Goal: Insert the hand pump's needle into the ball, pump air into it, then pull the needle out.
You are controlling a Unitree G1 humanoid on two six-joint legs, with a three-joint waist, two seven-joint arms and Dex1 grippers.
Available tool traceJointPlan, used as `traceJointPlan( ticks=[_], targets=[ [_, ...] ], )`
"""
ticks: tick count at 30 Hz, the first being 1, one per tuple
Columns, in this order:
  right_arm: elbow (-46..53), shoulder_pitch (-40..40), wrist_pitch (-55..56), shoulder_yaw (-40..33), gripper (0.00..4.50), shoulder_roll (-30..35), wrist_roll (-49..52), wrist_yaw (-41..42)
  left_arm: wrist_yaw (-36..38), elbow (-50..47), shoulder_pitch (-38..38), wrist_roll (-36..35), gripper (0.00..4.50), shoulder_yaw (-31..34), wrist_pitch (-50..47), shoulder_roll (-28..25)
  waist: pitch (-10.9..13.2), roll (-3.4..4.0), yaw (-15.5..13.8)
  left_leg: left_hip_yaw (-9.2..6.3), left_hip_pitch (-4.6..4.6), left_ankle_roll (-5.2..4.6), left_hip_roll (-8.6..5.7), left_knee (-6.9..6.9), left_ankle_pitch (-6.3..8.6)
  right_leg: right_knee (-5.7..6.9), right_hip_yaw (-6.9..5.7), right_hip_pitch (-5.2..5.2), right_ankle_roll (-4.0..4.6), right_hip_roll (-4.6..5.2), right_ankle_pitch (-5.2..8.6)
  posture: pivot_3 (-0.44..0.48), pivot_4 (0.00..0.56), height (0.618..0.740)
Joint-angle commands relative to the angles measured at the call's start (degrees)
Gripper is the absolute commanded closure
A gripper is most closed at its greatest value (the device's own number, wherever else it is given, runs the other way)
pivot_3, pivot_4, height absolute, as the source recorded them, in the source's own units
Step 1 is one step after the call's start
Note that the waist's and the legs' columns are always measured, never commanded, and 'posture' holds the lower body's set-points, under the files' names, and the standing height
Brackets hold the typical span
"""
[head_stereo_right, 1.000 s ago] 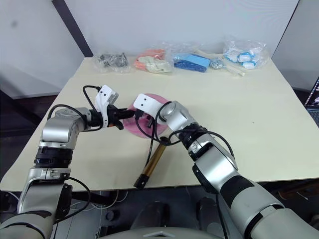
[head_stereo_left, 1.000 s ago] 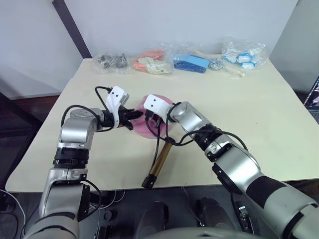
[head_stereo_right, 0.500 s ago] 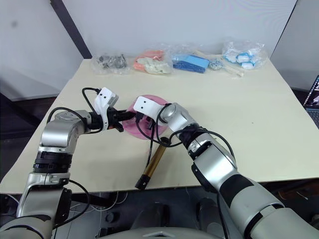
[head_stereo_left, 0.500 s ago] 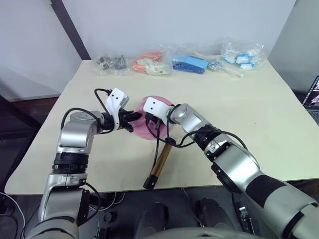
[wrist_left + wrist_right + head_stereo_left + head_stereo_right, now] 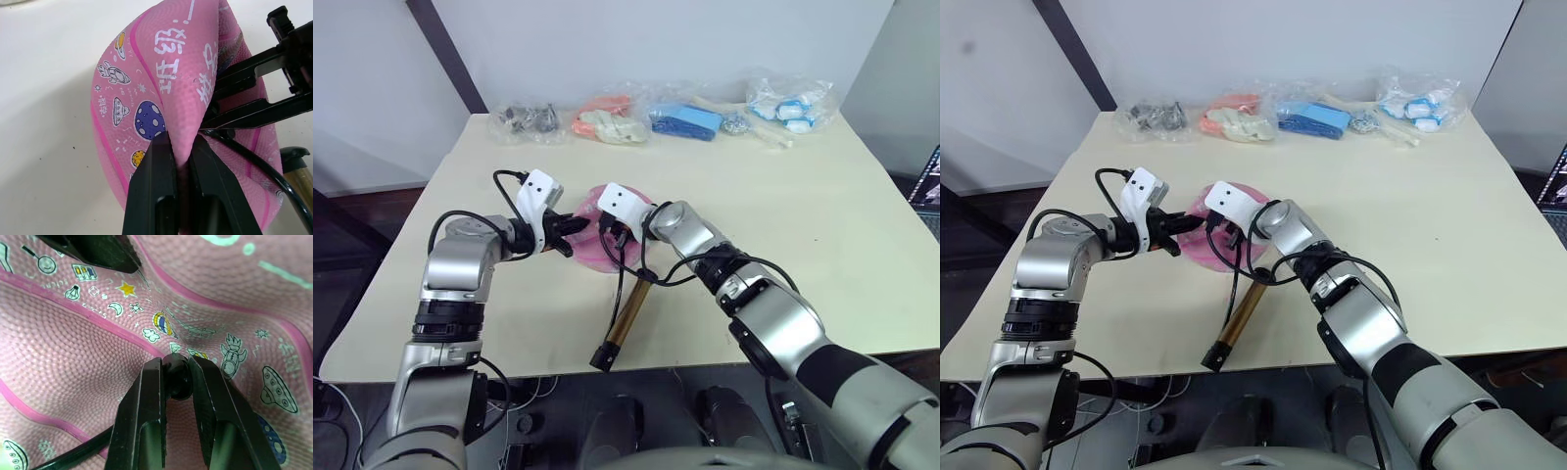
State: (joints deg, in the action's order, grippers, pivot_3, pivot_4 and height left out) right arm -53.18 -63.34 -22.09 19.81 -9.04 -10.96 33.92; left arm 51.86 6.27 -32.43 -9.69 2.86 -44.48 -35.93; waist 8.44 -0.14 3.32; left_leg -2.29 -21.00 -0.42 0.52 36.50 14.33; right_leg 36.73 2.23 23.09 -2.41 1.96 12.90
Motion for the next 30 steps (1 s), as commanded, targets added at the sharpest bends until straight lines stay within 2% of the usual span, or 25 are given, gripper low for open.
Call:
traceJointPlan(
  ticks=[1,4,9,10,11,12,15,19,22,26,27,30],
  targets=[
    [6.87,4.18,-5.74,1.84,4.26,-3.23,0.85,2.08,2.52,-1.42,-0.70,-1.72,4.50,-4.29,2.16,1.74,0.01,0.00,-0.08,0.00,-0.07,0.00,-0.01,0.00,0.00,0.00,0.00,0.06,-0.01,0.00,0.00,0.000,0.150,0.740],
    [10.83,5.11,-8.31,2.43,4.26,-3.21,0.57,2.04,2.49,-1.54,-0.97,-1.49,4.50,-4.57,2.71,1.62,0.03,0.00,-0.31,-0.01,-0.30,0.00,-0.03,0.00,-0.01,-0.01,-0.01,0.24,-0.05,0.00,0.03,0.000,0.150,0.740],
    [10.52,5.44,-9.32,1.50,4.26,-3.69,0.76,1.62,2.08,-1.87,-1.25,-1.27,4.50,-4.94,2.90,1.79,0.04,-0.03,-0.82,-0.06,-0.75,0.05,-0.08,0.00,-0.05,0.00,-0.06,0.61,-0.06,-0.02,0.01,0.000,0.150,0.740],
    [11.08,5.58,-10.05,0.68,3.24,-3.83,1.59,1.90,1.97,-1.87,-1.26,-1.16,4.50,-4.98,3.01,1.79,0.06,-0.03,-0.84,-0.06,-0.75,0.05,-0.08,0.00,-0.05,0.00,-0.06,0.61,-0.05,-0.02,0.02,0.000,0.150,0.740],
    [11.68,5.66,-10.54,0.18,3.02,-3.69,2.11,2.06,1.86,-1.77,-1.34,-0.98,4.50,-5.06,3.19,1.80,0.24,-0.03,-1.07,-0.07,-0.75,0.05,-0.08,0.00,-0.05,0.00,-0.06,0.61,-0.04,-0.02,0.03,0.000,0.150,0.740],
    [12.59,5.73,-10.55,0.43,2.41,-3.03,1.95,2.04,1.68,-1.61,-1.45,-0.80,4.50,-5.06,3.33,1.83,0.41,-0.05,-1.18,-0.13,-0.81,0.05,-0.10,0.01,-0.05,0.00,-0.15,0.61,-0.04,0.02,0.03,0.000,0.150,0.740],
    [21.30,7.69,-12.38,0.62,1.03,0.40,2.54,3.07,1.44,-0.93,-1.72,-0.15,4.50,-5.06,4.39,1.70,0.54,-0.10,-1.36,-0.34,-0.98,0.09,-0.15,0.02,-0.08,-0.05,-0.33,0.68,-0.05,0.06,0.02,0.000,0.150,0.740],
    [38.87,12.84,-18.94,0.57,1.03,4.81,5.46,7.20,1.68,-0.71,-1.80,0.17,4.50,-4.97,5.56,1.20,0.75,-0.01,-2.33,-0.69,-1.43,0.18,-0.26,0.04,-0.13,-0.08,-0.70,0.87,-0.19,0.17,-0.05,0.000,0.150,0.740],
    [53.31,17.89,-22.72,0.69,1.03,9.89,7.27,9.18,2.21,-0.15,-2.07,0.58,4.50,-4.93,7.17,0.42,0.78,0.01,-2.87,-1.06,-1.89,0.30,-0.33,0.05,-0.20,-0.11,-1.03,1.11,0.01,0.20,-0.14,0.000,0.150,0.740],
    [64.48,22.38,-24.50,0.24,1.03,14.81,9.36,9.65,2.58,0.12,-2.41,0.26,4.50,-4.99,8.22,-0.09,1.02,0.01,-2.87,-1.25,-2.00,0.33,-0.44,0.03,-0.21,-0.16,-1.31,1.10,-0.06,0.31,0.00,0.000,0.150,0.740],
    [67.56,24.92,-20.78,-1.33,1.03,15.90,10.79,9.86,2.81,0.00,-2.57,0.10,4.50,-4.94,8.41,-0.29,1.10,0.00,-2.91,-1.26,-1.99,0.35,-0.45,0.03,-0.22,-0.16,-1.32,1.09,-0.15,0.31,0.06,0.000,0.150,0.740],
    [75.23,30.29,-20.35,-5.41,1.03,20.97,15.16,12.10,3.46,-0.68,-2.78,-0.32,4.50,-4.65,8.59,-1.07,1.26,-0.07,-2.90,-1.23,-1.99,0.40,-0.47,0.03,-0.26,-0.20,-1.48,1.02,-0.17,0.31,0.11,0.000,0.150,0.740]
  ],
)
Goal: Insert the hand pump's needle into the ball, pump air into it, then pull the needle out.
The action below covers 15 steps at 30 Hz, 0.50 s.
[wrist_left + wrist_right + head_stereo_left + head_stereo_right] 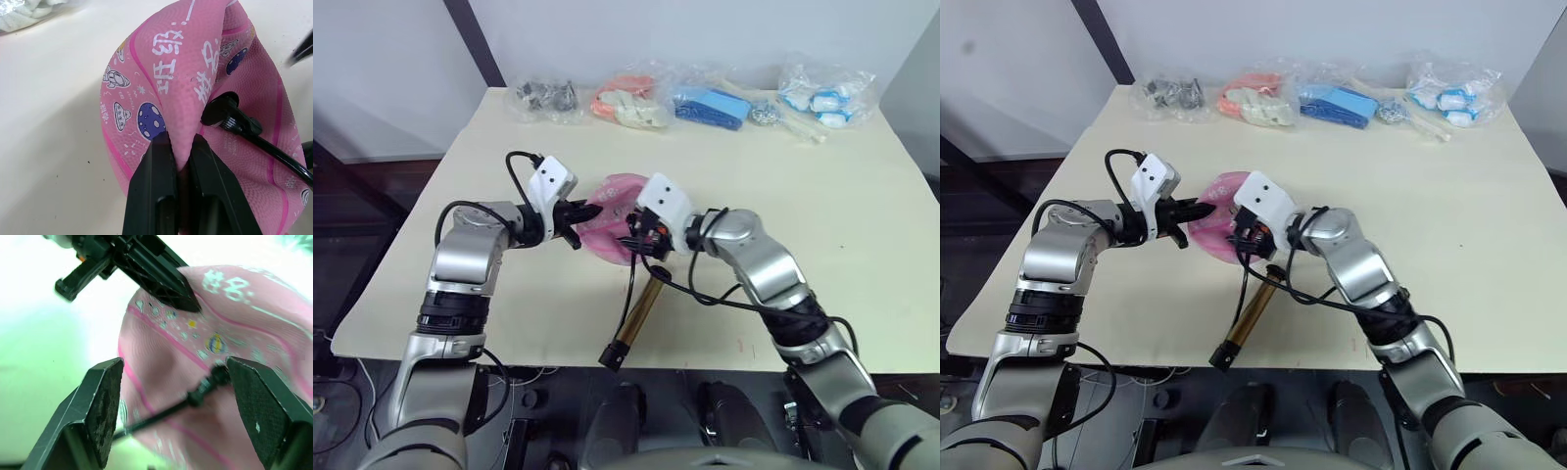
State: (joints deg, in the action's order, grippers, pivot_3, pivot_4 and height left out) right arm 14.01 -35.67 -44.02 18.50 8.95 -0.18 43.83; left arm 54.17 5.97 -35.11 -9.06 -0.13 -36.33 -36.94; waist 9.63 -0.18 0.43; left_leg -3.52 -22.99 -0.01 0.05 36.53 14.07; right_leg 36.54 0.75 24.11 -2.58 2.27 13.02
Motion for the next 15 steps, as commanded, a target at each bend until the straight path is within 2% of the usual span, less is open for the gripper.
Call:
traceJointPlan(
  ticks=[1,4,6,8,9,12,13,15],
  targets=[
    [9.75,3.51,0.11,-5.23,1.03,4.52,6.33,3.48,1.22,-0.77,0.07,-1.00,4.50,-1.48,0.48,-0.41,0.19,-0.02,0.01,0.02,0.00,0.00,0.00,0.00,0.00,0.00,-0.03,-0.02,-0.01,0.00,0.01,0.000,0.150,0.740],
    [13.19,5.31,-2.54,-10.03,1.03,8.48,11.82,5.18,2.08,-1.45,0.47,-1.80,4.50,-0.55,0.29,-1.61,0.49,-0.20,0.25,0.02,0.01,0.01,0.00,0.01,-0.01,-0.02,-0.01,-0.05,-0.02,0.00,0.01,0.000,0.150,0.740],
    [14.23,6.42,-3.44,-12.64,0.47,11.39,14.45,5.95,2.07,-1.80,0.55,-2.62,3.67,0.61,0.53,-1.99,0.63,-0.30,0.31,0.01,0.02,0.01,0.01,0.00,-0.01,-0.02,-0.01,-0.05,-0.01,-0.04,0.02,0.000,0.150,0.740],
    [15.47,8.11,-3.64,-15.23,0.05,14.87,16.83,7.29,2.58,-2.99,0.65,-4.78,3.21,2.45,-0.41,-2.45,0.77,-0.44,0.34,0.01,0.02,0.01,0.04,0.00,-0.01,-0.02,-0.03,-0.05,0.02,-0.05,0.03,0.000,0.150,0.740],
    [15.87,8.78,-3.43,-16.13,0.00,16.28,17.69,7.57,2.81,-3.66,0.72,-5.90,2.49,3.32,-0.99,-2.76,0.87,-0.53,0.36,0.02,0.00,0.01,0.05,-0.01,-0.01,-0.02,-0.03,-0.04,0.03,-0.07,0.04,0.000,0.150,0.740],
    [17.52,11.30,-2.85,-18.59,0.00,20.84,20.97,9.10,4.32,-5.86,1.17,-10.02,1.15,6.36,-4.37,-4.97,1.15,-0.78,0.52,0.01,-0.09,0.01,0.07,-0.01,0.00,-0.05,-0.01,0.03,0.18,-0.06,-0.04,0.000,0.150,0.740],
    [17.82,11.98,-2.65,-19.33,0.00,22.09,22.01,9.43,4.89,-6.57,1.45,-11.31,0.47,7.22,-5.45,-5.94,1.16,-0.80,0.61,0.00,-0.24,0.01,0.07,-0.01,0.00,-0.05,0.04,0.19,0.23,-0.06,-0.07,0.000,0.150,0.740],
    [18.08,13.28,-1.56,-20.41,0.00,24.49,23.28,10.35,5.51,-7.59,1.84,-13.79,0.03,9.11,-7.90,-7.74,1.18,-0.81,0.78,0.01,-0.56,0.06,0.08,0.04,-0.03,-0.01,0.09,0.55,0.26,-0.09,-0.10,0.000,0.150,0.740]
  ],
)
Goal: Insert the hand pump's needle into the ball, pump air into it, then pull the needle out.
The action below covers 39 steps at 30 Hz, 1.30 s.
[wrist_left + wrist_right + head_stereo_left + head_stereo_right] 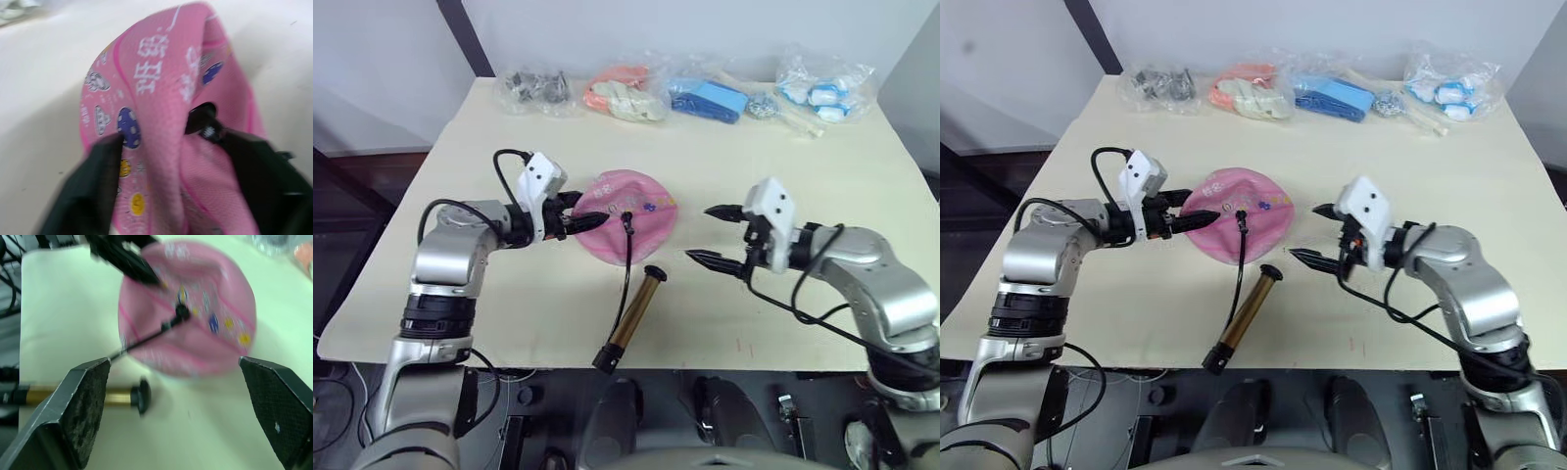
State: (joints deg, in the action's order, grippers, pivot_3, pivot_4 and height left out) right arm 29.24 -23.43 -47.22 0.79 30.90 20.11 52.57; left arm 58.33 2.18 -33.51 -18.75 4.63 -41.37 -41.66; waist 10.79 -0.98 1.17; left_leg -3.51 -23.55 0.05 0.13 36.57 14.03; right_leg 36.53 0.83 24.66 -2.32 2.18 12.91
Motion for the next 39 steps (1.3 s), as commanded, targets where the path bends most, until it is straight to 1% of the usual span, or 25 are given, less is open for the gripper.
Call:
traceJointPlan(
  ticks=[1,5,9,11,14,16,19,21,25,26,30,34,39],
  targets=[
    [2.88,1.50,2.15,-3.03,0.00,3.42,3.57,1.83,1.56,-4.24,0.52,-5.01,0.03,4.94,-3.56,-3.84,0.02,-0.02,0.03,0.02,-0.24,0.17,-0.01,0.03,-0.10,0.05,0.01,0.25,0.01,-0.01,-0.01,0.000,0.150,0.740],
    [3.46,4.32,4.42,-6.37,0.00,7.00,7.05,3.87,4.68,-7.25,3.57,-11.10,0.03,10.22,-8.46,-9.24,0.05,-0.05,0.00,0.13,-0.29,0.20,0.00,0.03,-0.12,0.09,0.06,0.36,0.02,-0.02,-0.01,0.000,0.150,0.740],
    [3.53,6.78,6.78,-9.39,0.00,9.87,10.09,5.80,8.07,-11.05,9.36,-18.15,0.03,15.20,-15.77,-14.72,0.09,-0.08,-0.01,0.22,-0.29,0.13,0.07,0.05,-0.08,0.09,0.08,0.36,0.01,-0.01,0.00,0.000,0.150,0.740],
    [3.51,7.68,7.53,-10.72,0.00,11.35,11.79,6.95,10.67,-13.45,13.68,-21.84,0.03,17.09,-19.59,-17.48,0.10,-0.08,0.00,0.26,-0.28,-0.02,0.11,0.10,0.01,0.16,0.08,0.36,0.01,-0.01,0.00,0.000,0.150,0.740],
    [3.96,8.42,9.42,-12.42,0.00,12.25,14.20,8.13,12.72,-16.76,19.07,-25.55,0.03,18.45,-22.22,-19.66,0.12,-0.08,-0.07,0.31,-0.26,-0.03,0.17,0.20,0.02,0.25,0.07,0.35,-0.03,-0.04,0.02,0.000,0.150,0.740],
    [4.54,9.37,9.95,-13.31,0.00,13.12,15.95,9.20,12.22,-20.07,21.90,-26.97,0.03,18.37,-22.62,-19.75,0.13,-0.08,-0.19,0.33,-0.24,-0.03,0.20,0.26,0.02,0.28,0.07,0.33,-0.04,-0.06,0.04,0.000,0.150,0.740],
    [5.35,12.09,11.35,-14.29,0.00,14.56,17.50,10.77,8.01,-25.60,23.67,-29.16,0.03,16.73,-24.36,-17.67,0.13,-0.08,-0.59,0.25,-0.25,-0.03,0.23,0.51,0.02,0.31,-0.02,0.20,-0.04,-0.09,0.03,0.000,0.150,0.740],
    [5.73,13.19,11.52,-14.73,0.00,15.37,18.44,11.01,2.88,-28.18,23.39,-30.11,0.03,14.59,-26.83,-14.82,0.12,-0.08,-0.59,0.24,-0.22,-0.04,0.23,0.63,0.02,0.31,-0.05,0.10,-0.07,-0.07,0.02,0.000,0.150,0.740],
    [6.42,15.65,12.37,-15.15,0.00,17.15,18.94,11.10,-7.08,-35.22,23.11,-33.99,0.03,10.87,-31.53,-7.15,0.11,-0.12,-0.56,0.31,-0.17,-0.05,0.22,0.89,0.02,0.41,0.08,-0.01,-0.17,-0.06,-0.08,0.000,0.150,0.740],
    [6.57,15.94,12.57,-15.07,0.00,17.49,18.90,10.79,-9.98,-35.92,22.61,-33.43,0.03,9.41,-32.51,-5.58,0.10,-0.13,-0.52,0.32,-0.18,-0.05,0.22,0.94,0.02,0.44,0.07,-0.02,-0.16,-0.08,-0.10,0.000,0.150,0.740],
    [7.50,16.23,12.40,-14.68,0.00,18.10,19.49,9.33,-15.52,-36.56,21.16,-33.32,0.03,6.93,-33.96,-3.46,0.10,-0.13,-0.42,0.34,-0.06,-0.03,0.21,0.99,0.00,0.66,0.10,-0.02,-0.01,-0.26,-0.18,0.000,0.150,0.740],
    [9.72,17.01,11.20,-14.55,0.00,18.64,20.67,7.51,-22.09,-35.72,16.76,-29.72,0.03,1.24,-34.11,-1.12,0.10,-0.13,-0.66,0.32,-0.01,0.04,0.18,1.12,-0.04,0.90,0.11,-0.02,0.03,-0.29,-0.18,0.000,0.150,0.740],
    [11.35,17.14,9.72,-15.30,0.00,19.32,24.05,5.58,-26.95,-34.21,11.82,-30.08,0.03,-2.46,-36.84,3.95,0.10,-0.13,-0.52,0.34,-0.12,0.03,0.16,1.64,-0.03,1.21,0.13,-0.02,-0.01,-0.28,-0.17,0.000,0.150,0.740]
  ],
)
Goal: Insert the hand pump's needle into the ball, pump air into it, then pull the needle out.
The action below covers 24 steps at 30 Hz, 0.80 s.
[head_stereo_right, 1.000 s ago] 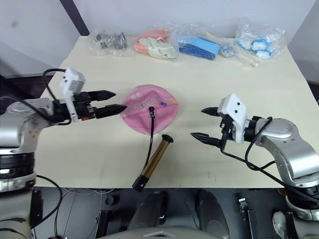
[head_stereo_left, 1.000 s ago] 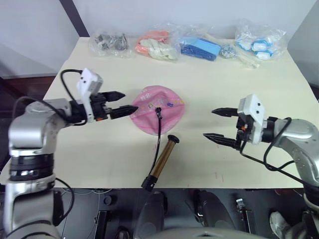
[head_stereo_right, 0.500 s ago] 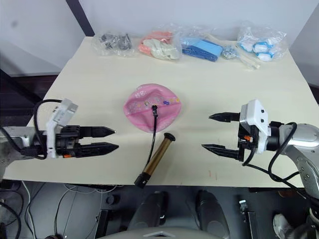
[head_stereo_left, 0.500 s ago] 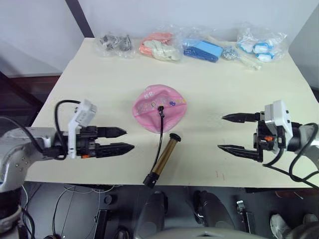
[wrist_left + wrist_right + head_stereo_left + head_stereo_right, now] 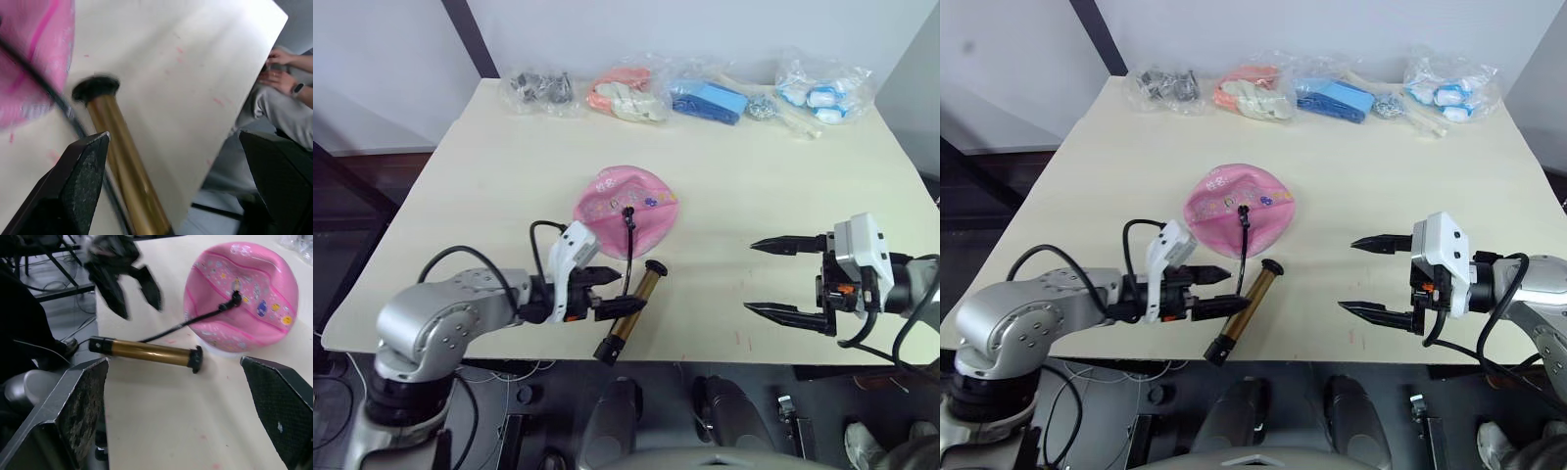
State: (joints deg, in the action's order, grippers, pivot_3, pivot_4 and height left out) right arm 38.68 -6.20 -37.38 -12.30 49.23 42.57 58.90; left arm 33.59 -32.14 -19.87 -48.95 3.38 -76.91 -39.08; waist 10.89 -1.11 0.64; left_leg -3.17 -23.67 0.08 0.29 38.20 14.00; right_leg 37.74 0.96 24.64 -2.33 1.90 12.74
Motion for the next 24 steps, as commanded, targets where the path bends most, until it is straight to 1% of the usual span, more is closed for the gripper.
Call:
traceJointPlan(
  ticks=[1,2,7,11,12,14,19,21,24],
  targets=[
    [1.97,0.18,-0.11,-2.30,0.00,1.21,1.65,-0.98,-3.14,0.54,-2.63,0.30,0.03,-1.71,-1.95,2.20,0.00,0.00,-0.03,0.02,0.01,0.00,0.00,0.04,0.00,0.04,0.01,-0.01,-0.04,0.00,0.02,0.000,0.150,0.740],
    [2.19,0.23,-0.33,-2.31,0.00,1.20,1.97,-1.63,-4.08,1.08,-3.32,0.74,0.03,-2.30,-2.46,2.86,0.00,0.00,-0.05,0.00,0.03,0.00,-0.01,0.12,0.00,0.12,0.00,-0.04,-0.17,0.00,0.09,0.000,0.150,0.740],
    [3.26,0.52,-1.35,-2.19,0.00,2.39,2.36,-4.10,-6.84,2.49,-4.95,2.11,0.03,-4.43,-4.17,4.60,-0.01,-0.01,0.13,-0.02,0.08,-0.01,0.01,0.19,-0.01,0.21,0.00,-0.07,-0.15,-0.07,0.08,0.000,0.150,0.740],
    [5.25,1.77,-4.04,-4.75,0.00,4.47,4.18,-6.65,-8.18,4.58,-4.80,5.19,0.03,-7.14,-2.78,5.16,-0.01,0.00,-0.03,-0.03,0.07,-0.01,0.02,0.19,-0.01,0.22,0.00,-0.07,-0.13,-0.08,0.07,0.000,0.150,0.740],
    [5.66,2.42,-4.00,-5.16,0.00,4.83,4.06,-6.81,-8.39,5.23,-4.79,6.02,0.03,-7.64,-2.25,5.22,-0.02,-0.02,-0.05,-0.03,0.05,-0.01,0.01,0.18,-0.01,0.21,0.00,-0.07,0.03,-0.07,-0.02,0.000,0.150,0.740],
    [6.44,3.56,-3.55,-5.52,0.00,5.30,2.94,-7.66,-8.17,6.18,-4.48,7.25,0.03,-8.62,-1.22,5.17,-0.02,-0.03,-0.08,-0.04,0.04,0.00,0.00,0.18,-0.01,0.19,-0.01,-0.07,0.07,-0.06,-0.05,0.000,0.150,0.740],
    [7.74,4.34,-2.58,-6.21,0.00,4.85,0.76,-11.47,-7.83,7.26,-3.56,9.45,0.03,-10.66,0.81,4.96,-0.02,-0.03,-0.06,0.00,0.05,-0.01,-0.01,0.19,-0.01,0.20,0.02,-0.07,0.01,-0.04,-0.02,0.000,0.150,0.740],
    [9.18,6.11,-2.29,-6.31,0.00,4.23,-0.22,-12.88,-7.79,7.64,-3.56,10.14,0.03,-11.63,1.33,5.12,-0.03,-0.03,-0.07,0.01,0.08,-0.01,0.00,0.20,-0.01,0.21,0.02,-0.07,0.00,-0.05,-0.01,0.000,0.150,0.740],
    [10.29,8.59,-3.21,-7.22,0.00,3.42,1.96,-13.58,-7.81,8.32,-3.76,11.28,0.03,-12.89,1.74,5.48,-0.04,-0.04,-0.09,-0.03,0.07,-0.01,0.01,0.20,-0.01,0.22,0.00,-0.07,-0.10,-0.07,0.06,0.000,0.150,0.740]
  ],
)
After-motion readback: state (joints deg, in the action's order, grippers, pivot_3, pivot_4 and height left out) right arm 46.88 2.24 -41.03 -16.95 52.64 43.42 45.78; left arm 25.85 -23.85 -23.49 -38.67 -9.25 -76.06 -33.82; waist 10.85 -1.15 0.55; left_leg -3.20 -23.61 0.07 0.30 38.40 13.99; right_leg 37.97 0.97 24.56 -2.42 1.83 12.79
